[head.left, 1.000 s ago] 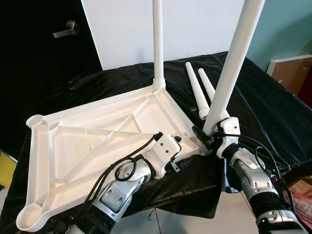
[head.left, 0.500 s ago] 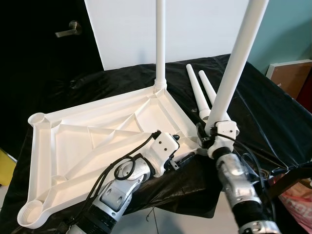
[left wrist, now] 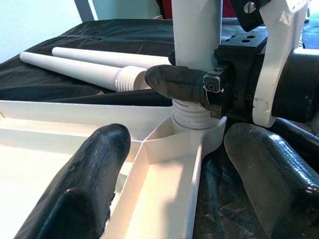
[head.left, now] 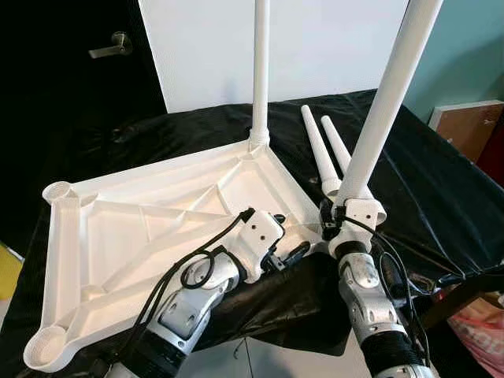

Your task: Building children table

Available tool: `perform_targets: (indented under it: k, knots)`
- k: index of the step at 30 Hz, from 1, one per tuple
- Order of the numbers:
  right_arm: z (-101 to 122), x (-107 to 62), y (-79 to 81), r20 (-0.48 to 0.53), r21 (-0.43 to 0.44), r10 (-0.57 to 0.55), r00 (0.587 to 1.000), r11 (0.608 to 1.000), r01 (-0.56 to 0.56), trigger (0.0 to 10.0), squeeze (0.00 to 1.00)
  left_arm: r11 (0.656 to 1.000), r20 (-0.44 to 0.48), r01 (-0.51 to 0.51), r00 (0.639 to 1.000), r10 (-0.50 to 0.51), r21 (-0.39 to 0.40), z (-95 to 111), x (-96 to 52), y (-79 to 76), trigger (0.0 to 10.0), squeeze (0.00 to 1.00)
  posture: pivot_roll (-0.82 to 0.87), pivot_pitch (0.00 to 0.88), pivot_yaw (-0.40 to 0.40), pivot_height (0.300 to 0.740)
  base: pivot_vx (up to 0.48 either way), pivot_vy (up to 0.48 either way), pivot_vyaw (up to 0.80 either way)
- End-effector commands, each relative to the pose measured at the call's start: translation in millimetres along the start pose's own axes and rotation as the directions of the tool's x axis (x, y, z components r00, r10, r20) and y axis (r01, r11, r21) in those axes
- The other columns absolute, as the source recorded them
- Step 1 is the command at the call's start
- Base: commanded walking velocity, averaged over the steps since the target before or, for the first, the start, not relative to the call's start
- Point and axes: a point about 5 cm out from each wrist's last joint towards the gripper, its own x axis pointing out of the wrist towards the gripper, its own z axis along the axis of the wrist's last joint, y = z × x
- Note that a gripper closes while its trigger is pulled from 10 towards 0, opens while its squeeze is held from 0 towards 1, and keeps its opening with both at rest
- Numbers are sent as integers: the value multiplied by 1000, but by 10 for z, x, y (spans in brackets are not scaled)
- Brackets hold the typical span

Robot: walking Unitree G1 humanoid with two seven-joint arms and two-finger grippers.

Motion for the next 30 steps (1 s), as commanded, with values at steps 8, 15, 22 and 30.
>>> perform_targets:
  k: [8, 15, 22, 30]
  knots:
    - [-148, -82, 20, -79, 25, -41, 996, 999, 43, 10000, 180, 1000, -29, 28, 999, -28, 11, -32, 11, 1, 10000, 0, -149, 0, 20, 740, 0, 0, 0]
    - [-48, -91, -30, -18, 45, 18, 1000, 999, -18, 10000, 1000, 999, -33, 28, 999, -27, 20, -40, 10, -13, 10000, 0, -145, 0, 14, 740, 0, 0, 0]
    - [38, -123, -215, 40, 11, 164, 986, 986, -165, 10000, 1000, 999, -33, 24, 999, -23, 24, -38, 20, -15, 10000, 0, -146, 0, 10, 740, 0, 0, 0]
    - [121, -78, -464, 14, -65, 448, 894, 893, -446, 10000, 0, 999, -36, 26, 999, -25, 28, -37, 24, 2, 10000, 0, -156, 0, 23, 740, 0, 0, 0]
